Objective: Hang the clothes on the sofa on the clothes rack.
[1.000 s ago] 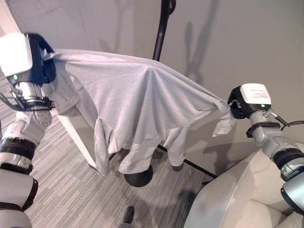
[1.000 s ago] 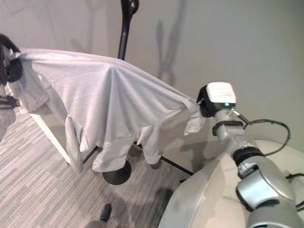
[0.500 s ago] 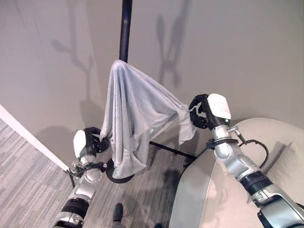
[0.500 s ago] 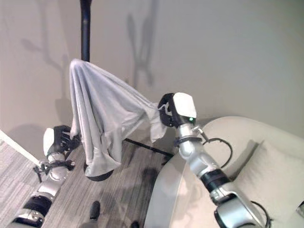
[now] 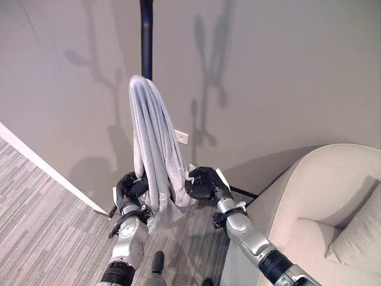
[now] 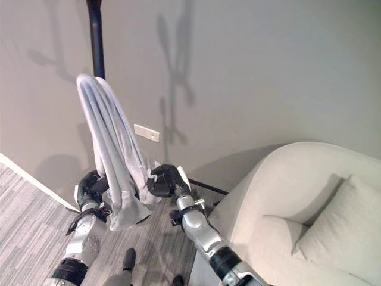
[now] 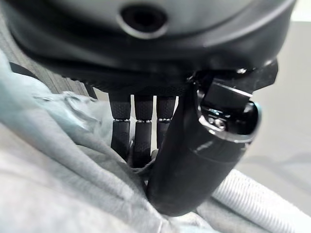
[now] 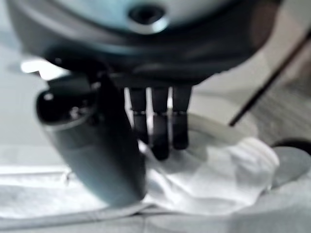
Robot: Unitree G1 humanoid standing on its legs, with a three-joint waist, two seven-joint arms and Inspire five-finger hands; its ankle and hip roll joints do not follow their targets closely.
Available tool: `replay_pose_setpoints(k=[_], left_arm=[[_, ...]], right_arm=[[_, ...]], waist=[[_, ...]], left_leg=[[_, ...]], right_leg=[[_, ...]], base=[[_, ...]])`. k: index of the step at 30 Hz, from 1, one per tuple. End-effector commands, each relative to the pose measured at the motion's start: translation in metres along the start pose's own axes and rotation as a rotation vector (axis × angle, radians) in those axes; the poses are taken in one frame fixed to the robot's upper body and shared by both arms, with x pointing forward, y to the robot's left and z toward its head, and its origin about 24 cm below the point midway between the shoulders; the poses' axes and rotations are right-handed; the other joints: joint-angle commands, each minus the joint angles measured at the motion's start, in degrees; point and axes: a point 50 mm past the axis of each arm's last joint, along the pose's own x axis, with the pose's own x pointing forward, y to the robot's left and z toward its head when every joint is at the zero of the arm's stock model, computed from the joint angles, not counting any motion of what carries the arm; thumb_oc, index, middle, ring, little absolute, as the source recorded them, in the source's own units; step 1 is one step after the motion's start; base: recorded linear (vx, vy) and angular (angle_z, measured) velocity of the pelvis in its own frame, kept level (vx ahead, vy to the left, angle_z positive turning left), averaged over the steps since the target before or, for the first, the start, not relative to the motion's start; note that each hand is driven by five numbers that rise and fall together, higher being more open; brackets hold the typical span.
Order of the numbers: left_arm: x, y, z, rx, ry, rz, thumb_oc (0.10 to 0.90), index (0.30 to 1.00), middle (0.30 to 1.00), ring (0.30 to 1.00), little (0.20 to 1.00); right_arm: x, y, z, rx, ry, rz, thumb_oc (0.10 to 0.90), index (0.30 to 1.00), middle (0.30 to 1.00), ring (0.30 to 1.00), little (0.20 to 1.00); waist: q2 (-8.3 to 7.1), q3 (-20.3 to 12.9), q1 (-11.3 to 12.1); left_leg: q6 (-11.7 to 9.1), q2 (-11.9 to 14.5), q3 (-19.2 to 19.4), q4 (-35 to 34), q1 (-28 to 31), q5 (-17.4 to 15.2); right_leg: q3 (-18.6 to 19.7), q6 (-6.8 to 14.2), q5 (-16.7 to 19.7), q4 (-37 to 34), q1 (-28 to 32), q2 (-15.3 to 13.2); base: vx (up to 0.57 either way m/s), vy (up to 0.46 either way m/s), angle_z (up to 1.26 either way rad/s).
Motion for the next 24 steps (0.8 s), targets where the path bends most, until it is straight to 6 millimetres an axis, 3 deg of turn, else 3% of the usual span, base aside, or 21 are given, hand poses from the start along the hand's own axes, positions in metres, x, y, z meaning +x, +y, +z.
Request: replay_pose_setpoints(k=[1, 4, 8, 19, 21, 22, 23, 24], left_arm=[[0.009, -0.004, 0.02, 0.014, -0.115, -0.084, 0.8, 0.9, 0.9, 0.9, 0.9], [0.009, 0.004, 0.019, 0.016, -0.119, -0.069, 0.8, 0.9, 0.9, 0.9, 0.9], [0.009, 0.034, 0.017, 0.126, -0.129, -0.058, 0.8, 0.9, 0.9, 0.9, 0.9], [0.005, 0.073, 0.027, 0.017, -0.174, 0.08, 0.8, 0.9, 0.9, 0.9, 0.9], [-0.004, 0.083, 0.025, -0.123, -0.186, 0.081, 0.8, 0.9, 0.9, 0.9, 0.9], [-0.004, 0.084, 0.025, -0.123, -0.186, 0.08, 0.8, 0.9, 0.9, 0.9, 0.9], [-0.006, 0.087, 0.022, -0.175, -0.18, 0.085, 0.8, 0.9, 0.9, 0.9, 0.9], [-0.008, 0.099, 0.008, -0.307, -0.128, 0.123, 0.8, 0.9, 0.9, 0.9, 0.9]], right_arm=[[0.01, -0.025, 0.052, 0.018, -0.263, -0.039, 0.8, 0.9, 0.9, 0.9, 0.9], [0.008, -0.036, 0.052, -0.034, -0.263, -0.056, 0.8, 0.9, 0.9, 0.9, 0.9], [-0.002, -0.057, 0.053, -0.091, -0.286, -0.056, 0.8, 0.9, 0.9, 0.9, 0.9], [-0.027, -0.091, 0.024, 0.022, -0.213, -0.189, 0.8, 0.9, 0.9, 0.9, 0.9], [-0.039, -0.098, 0.0, 0.175, -0.155, -0.244, 0.8, 0.9, 0.9, 0.9, 0.9], [-0.039, -0.098, 0.0, 0.176, -0.155, -0.243, 0.8, 0.9, 0.9, 0.9, 0.9], [-0.042, -0.099, -0.009, 0.32, -0.147, -0.264, 0.8, 0.9, 0.9, 0.9, 0.9], [-0.053, -0.095, -0.04, 0.781, -0.157, -0.321, 0.8, 0.9, 0.9, 0.9, 0.9]], waist=[[0.44, -4.84, -0.18], [0.62, -5.03, -0.14], [0.79, -5.2, 0.03], [1.23, -5.2, -0.05], [1.38, -5.1, 0.35], [1.38, -5.1, 0.35], [1.44, -5.05, 0.41], [1.52, -4.76, 0.66]], left_leg=[[-0.5, 0.12, -2.31, 0.2, 0.6, -4.92], [-0.58, 0.17, -2.42, 0.15, 0.78, -4.91], [-0.72, 0.28, -2.3, 0.13, 1.19, -5.03], [-0.85, 0.48, -1.84, 0.3, 2.36, -5.47], [-0.82, 0.33, -2.03, 0.44, 2.53, -5.55], [-0.83, 0.32, -2.04, 0.44, 2.55, -5.56], [-0.82, 0.34, -2.13, 0.46, 2.58, -5.56], [-0.94, 0.2, -2.34, 0.56, 3.28, -6.0]], right_leg=[[-3.39, 0.23, -5.36, 0.83, -0.54, 1.52], [-3.77, 0.24, -5.44, 0.81, -0.3, 1.47], [-4.08, 0.37, -5.54, 0.79, 0.12, 1.3], [-4.55, 0.27, -6.15, 1.08, 1.16, 1.33], [-4.95, 0.23, -6.47, 1.11, 1.55, 1.29], [-4.96, 0.23, -6.48, 1.11, 1.57, 1.29], [-5.06, 0.21, -6.58, 1.13, 1.61, 1.3], [-5.34, 0.21, -7.03, 1.16, 2.19, 1.4]], base=[[0.02, 0.008, 0.06], [0.0, 0.001, 0.02], [0.02, 0.0, 0.0], [0.0, 0.0, 0.0], [0.0, 0.0, 0.0], [0.0, 0.0, 0.0], [0.04, -0.007, 0.02], [0.05, -0.007, 0.02]])
